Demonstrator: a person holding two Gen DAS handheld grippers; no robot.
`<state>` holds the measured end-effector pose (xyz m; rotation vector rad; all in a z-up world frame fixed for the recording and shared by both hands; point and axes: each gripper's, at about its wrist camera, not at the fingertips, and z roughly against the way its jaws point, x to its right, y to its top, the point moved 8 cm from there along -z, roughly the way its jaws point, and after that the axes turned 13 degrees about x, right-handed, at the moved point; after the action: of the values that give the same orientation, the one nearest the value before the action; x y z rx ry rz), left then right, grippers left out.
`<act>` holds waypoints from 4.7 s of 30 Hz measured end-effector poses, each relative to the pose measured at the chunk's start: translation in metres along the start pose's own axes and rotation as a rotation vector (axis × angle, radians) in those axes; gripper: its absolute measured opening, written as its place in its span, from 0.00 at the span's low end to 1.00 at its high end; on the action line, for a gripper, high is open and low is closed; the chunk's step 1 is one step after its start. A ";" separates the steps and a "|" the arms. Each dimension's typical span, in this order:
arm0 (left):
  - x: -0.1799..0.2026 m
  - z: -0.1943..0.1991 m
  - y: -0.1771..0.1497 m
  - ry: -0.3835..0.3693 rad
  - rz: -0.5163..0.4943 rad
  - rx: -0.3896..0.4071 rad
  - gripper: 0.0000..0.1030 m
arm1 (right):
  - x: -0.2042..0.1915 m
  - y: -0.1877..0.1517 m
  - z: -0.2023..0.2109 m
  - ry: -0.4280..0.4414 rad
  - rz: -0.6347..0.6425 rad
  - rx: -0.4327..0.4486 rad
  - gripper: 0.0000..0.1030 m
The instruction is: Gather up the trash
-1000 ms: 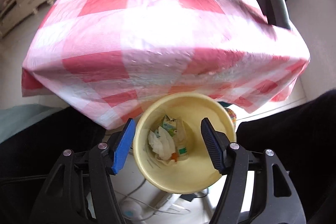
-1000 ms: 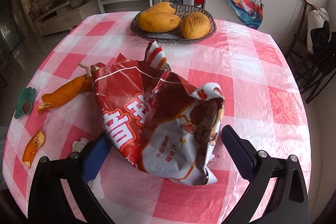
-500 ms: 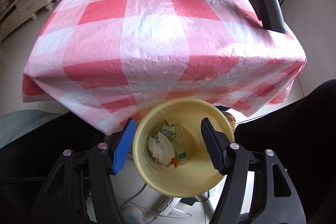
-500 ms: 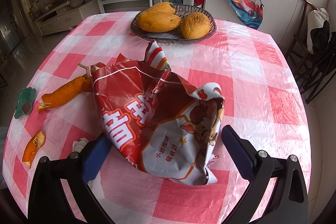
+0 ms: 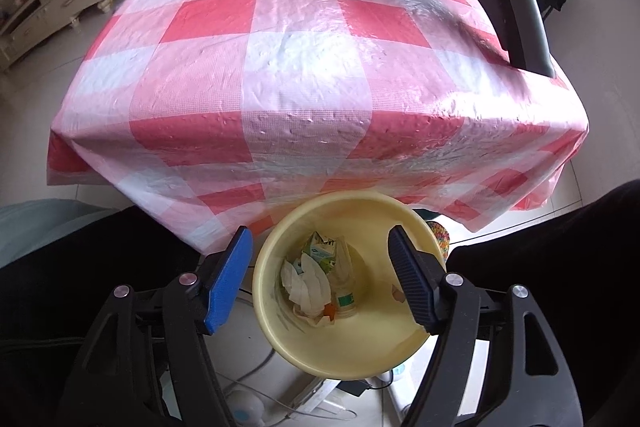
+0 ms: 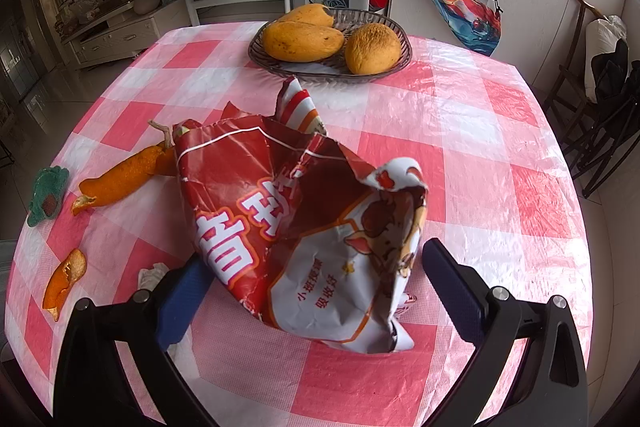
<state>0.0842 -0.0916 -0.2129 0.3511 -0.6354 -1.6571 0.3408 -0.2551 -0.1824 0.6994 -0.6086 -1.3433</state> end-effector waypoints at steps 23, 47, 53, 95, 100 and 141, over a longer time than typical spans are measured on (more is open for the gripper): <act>-0.018 0.010 0.023 0.057 0.040 0.102 0.66 | -0.001 -0.001 0.002 -0.003 -0.003 0.001 0.94; -0.050 0.032 0.042 0.172 0.094 0.228 0.66 | -0.041 -0.032 0.089 0.137 -0.065 0.005 0.94; -0.049 0.034 0.041 0.167 0.088 0.234 0.66 | -0.042 -0.022 0.092 0.160 -0.116 0.063 0.94; -0.043 0.032 0.038 0.163 0.070 0.226 0.68 | -0.053 -0.026 0.110 0.118 -0.063 0.175 0.94; -0.043 0.032 0.038 0.162 0.070 0.227 0.68 | -0.053 -0.026 0.110 0.119 -0.064 0.172 0.94; -0.039 0.037 0.044 0.166 0.067 0.259 0.68 | -0.053 -0.035 0.104 0.112 -0.069 0.139 0.94</act>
<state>0.1064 -0.0495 -0.1624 0.6406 -0.7296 -1.4667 0.2334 -0.2160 -0.1401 0.9099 -0.5965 -1.3240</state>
